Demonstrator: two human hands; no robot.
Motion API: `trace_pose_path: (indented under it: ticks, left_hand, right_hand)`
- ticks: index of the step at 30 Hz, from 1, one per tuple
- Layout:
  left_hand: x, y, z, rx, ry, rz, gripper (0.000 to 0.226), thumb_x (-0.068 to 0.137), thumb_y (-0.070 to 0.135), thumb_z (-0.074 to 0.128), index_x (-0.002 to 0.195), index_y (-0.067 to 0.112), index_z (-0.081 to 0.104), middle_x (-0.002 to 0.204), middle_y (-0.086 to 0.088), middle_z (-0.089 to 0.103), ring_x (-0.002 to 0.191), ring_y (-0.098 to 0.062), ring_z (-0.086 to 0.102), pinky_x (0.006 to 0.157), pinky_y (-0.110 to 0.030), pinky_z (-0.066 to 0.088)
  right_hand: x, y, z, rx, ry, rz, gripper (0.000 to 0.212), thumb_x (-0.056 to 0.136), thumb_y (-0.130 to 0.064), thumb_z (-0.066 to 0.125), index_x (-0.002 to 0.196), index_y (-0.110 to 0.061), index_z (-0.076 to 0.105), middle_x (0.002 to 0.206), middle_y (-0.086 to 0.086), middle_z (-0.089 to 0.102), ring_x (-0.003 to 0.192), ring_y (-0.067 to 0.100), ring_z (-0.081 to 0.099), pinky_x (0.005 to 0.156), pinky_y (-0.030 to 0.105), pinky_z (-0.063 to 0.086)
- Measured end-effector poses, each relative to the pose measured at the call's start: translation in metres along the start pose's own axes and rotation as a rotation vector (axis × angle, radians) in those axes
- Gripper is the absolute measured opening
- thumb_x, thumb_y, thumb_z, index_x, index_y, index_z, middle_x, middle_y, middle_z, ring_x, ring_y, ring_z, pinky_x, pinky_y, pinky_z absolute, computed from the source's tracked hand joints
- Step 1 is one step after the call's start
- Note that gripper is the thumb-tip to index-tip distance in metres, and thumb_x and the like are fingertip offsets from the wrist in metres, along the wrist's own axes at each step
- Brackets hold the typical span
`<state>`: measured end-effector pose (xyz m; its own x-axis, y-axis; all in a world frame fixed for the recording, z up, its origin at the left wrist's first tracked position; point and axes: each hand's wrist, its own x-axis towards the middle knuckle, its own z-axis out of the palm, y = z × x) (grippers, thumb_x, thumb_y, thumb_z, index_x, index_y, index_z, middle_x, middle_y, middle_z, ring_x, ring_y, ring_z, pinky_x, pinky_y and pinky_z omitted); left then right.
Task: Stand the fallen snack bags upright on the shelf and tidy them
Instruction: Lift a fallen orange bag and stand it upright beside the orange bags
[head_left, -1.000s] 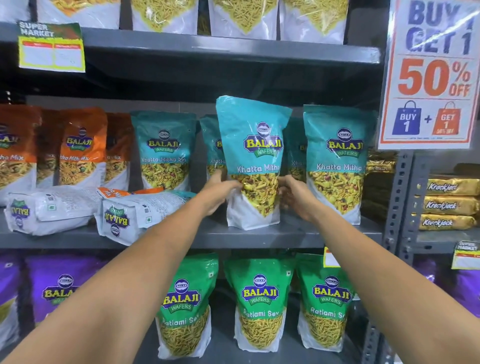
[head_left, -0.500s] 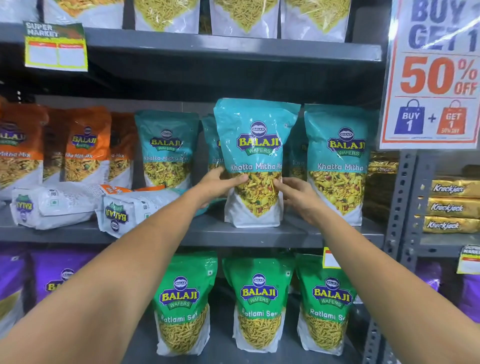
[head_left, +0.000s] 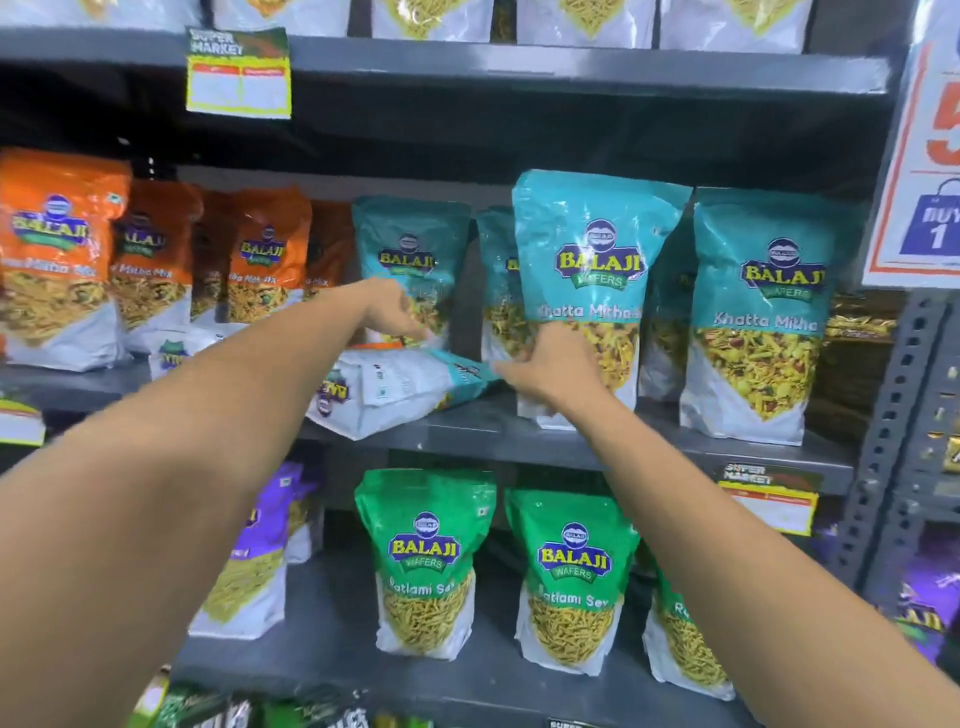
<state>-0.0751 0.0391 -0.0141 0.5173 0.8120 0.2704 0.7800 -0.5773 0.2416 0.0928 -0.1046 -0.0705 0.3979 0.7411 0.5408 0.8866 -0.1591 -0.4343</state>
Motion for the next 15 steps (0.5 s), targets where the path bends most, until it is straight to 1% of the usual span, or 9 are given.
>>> trace_pose_path:
  ticks: [1,3,5,7,8,9,11,13,15]
  left_hand:
    - [-0.003,-0.009,-0.001,0.061,-0.037,-0.045,0.052,0.084,0.048,0.061,0.102,0.000,0.064,0.101,-0.018,0.066,0.080,-0.025,0.055,0.059,-0.021,0.048]
    - [-0.004,-0.026,-0.002,0.119,-0.126,-0.123,0.056,0.084,0.052,0.059,0.104,0.000,0.063,0.112,-0.019,0.066,0.089,-0.029,0.059,0.063,-0.026,0.047]
    - [-0.003,-0.036,-0.004,0.126,-0.205,-0.152,0.060,0.086,0.053,0.055,0.115,0.000,0.060,0.127,-0.018,0.058,0.102,-0.031,0.057,0.071,-0.029,0.043]
    - [0.000,-0.041,-0.004,0.096,-0.242,-0.152,0.061,0.087,0.051,0.054,0.123,0.002,0.055,0.134,-0.015,0.054,0.100,-0.027,0.054,0.064,-0.027,0.042]
    - [-0.001,-0.044,-0.005,0.077,-0.264,-0.152,0.058,0.088,0.050,0.053,0.124,0.004,0.055,0.134,-0.014,0.053,0.096,-0.026,0.053,0.060,-0.027,0.040]
    - [-0.001,-0.045,-0.006,0.070,-0.313,-0.150,0.056,0.090,0.049,0.051,0.125,0.006,0.053,0.136,-0.014,0.051,0.095,-0.025,0.052,0.060,-0.027,0.040]
    - [0.001,-0.051,-0.009,0.082,-0.429,-0.153,0.053,0.094,0.047,0.045,0.132,0.010,0.045,0.143,-0.013,0.045,0.097,-0.022,0.054,0.067,-0.026,0.040]
    - [0.004,-0.057,-0.010,0.063,-0.508,-0.151,0.052,0.094,0.047,0.043,0.135,0.015,0.041,0.143,-0.011,0.043,0.095,-0.019,0.050,0.070,-0.028,0.041]
    - [0.007,-0.066,-0.009,0.011,-0.546,-0.166,0.059,0.090,0.057,0.043,0.133,0.018,0.043,0.132,-0.008,0.047,0.097,-0.021,0.046,0.071,-0.031,0.043]
  right_hand:
    - [0.001,-0.012,0.006,0.087,-0.096,0.042,0.039,0.073,-0.040,0.069,0.071,-0.003,0.059,0.070,0.016,0.068,0.063,0.035,0.069,0.058,0.041,0.059]
    - [0.004,-0.035,0.017,0.293,-0.250,0.154,0.039,0.076,-0.033,0.071,0.070,-0.002,0.048,0.073,0.021,0.067,0.059,0.034,0.071,0.050,0.043,0.059]
    - [0.004,-0.054,0.026,0.455,-0.351,0.250,0.039,0.080,-0.029,0.071,0.075,-0.001,0.043,0.085,0.027,0.066,0.064,0.037,0.071,0.054,0.045,0.060]
    - [0.002,-0.068,0.035,0.572,-0.415,0.293,0.036,0.083,-0.026,0.069,0.085,-0.002,0.041,0.095,0.029,0.061,0.058,0.038,0.067,0.057,0.046,0.060]
    - [0.001,-0.074,0.040,0.600,-0.439,0.309,0.039,0.084,-0.026,0.068,0.091,-0.001,0.038,0.100,0.030,0.058,0.055,0.037,0.065,0.054,0.045,0.059]
    - [0.001,-0.079,0.045,0.609,-0.461,0.328,0.044,0.085,-0.027,0.068,0.094,0.000,0.035,0.105,0.031,0.055,0.052,0.036,0.064,0.051,0.043,0.058]
    - [0.003,-0.089,0.052,0.607,-0.470,0.364,0.050,0.084,-0.034,0.069,0.096,-0.001,0.034,0.108,0.030,0.053,0.048,0.033,0.064,0.045,0.041,0.057]
    - [0.008,-0.093,0.057,0.600,-0.429,0.390,0.050,0.080,-0.040,0.071,0.088,-0.005,0.036,0.100,0.025,0.054,0.048,0.032,0.065,0.039,0.038,0.056]
    - [0.012,-0.097,0.064,0.576,-0.376,0.417,0.052,0.078,-0.044,0.071,0.084,-0.006,0.036,0.087,0.018,0.054,0.050,0.033,0.066,0.036,0.037,0.055]
